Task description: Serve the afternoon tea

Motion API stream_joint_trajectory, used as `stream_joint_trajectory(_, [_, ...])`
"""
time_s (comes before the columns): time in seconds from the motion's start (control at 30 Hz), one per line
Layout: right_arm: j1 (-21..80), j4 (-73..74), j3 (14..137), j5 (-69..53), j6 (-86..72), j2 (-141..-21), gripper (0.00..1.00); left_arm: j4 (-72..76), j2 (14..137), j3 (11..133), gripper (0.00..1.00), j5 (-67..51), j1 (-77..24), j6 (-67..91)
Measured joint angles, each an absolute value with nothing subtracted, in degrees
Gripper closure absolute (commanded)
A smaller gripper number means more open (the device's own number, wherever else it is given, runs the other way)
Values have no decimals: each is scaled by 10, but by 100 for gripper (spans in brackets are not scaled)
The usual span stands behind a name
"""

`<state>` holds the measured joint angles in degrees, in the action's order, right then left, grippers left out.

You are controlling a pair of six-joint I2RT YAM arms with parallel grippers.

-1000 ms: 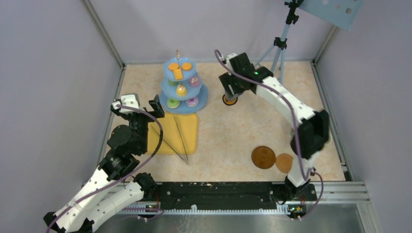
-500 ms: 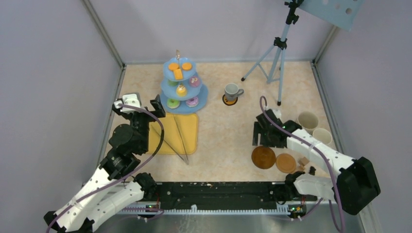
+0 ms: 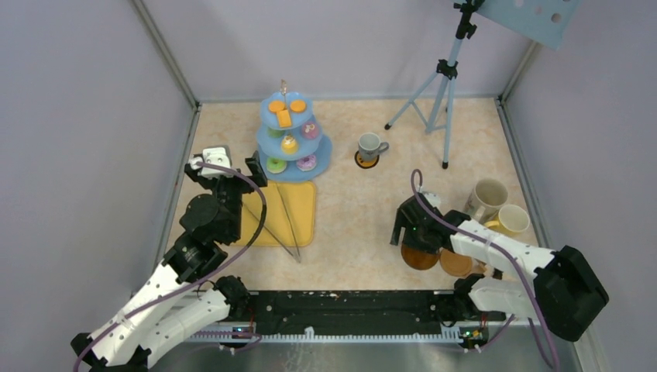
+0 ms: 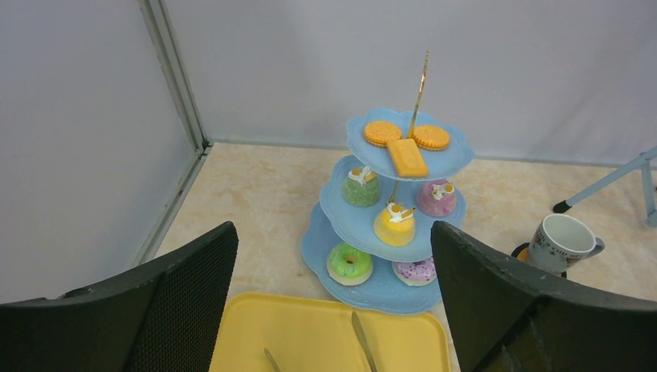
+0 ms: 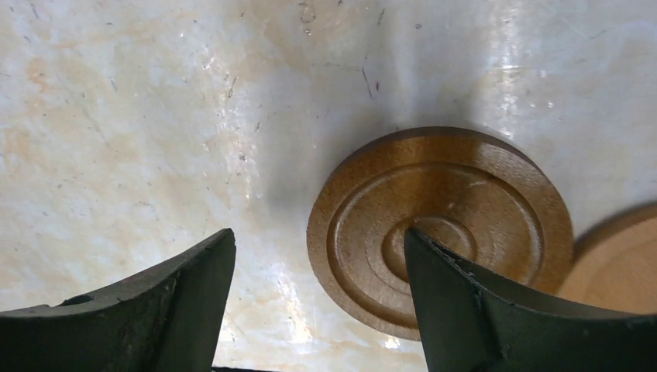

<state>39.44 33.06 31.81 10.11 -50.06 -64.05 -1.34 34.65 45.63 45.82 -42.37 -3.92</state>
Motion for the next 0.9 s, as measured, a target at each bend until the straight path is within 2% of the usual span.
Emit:
stream_joint_trajectory(0.33, [406, 270, 348, 110, -485, -725, 23, -14, 350, 456, 1, 456, -424, -39])
stream_joint_trajectory(0.57, [407, 149, 449, 124, -419, -870, 31, -14, 350, 456, 1, 453, -424, -36])
stream_joint_trajectory(0.9, [403, 17, 573, 149, -357, -1024, 30, -14, 350, 456, 1, 453, -424, -36])
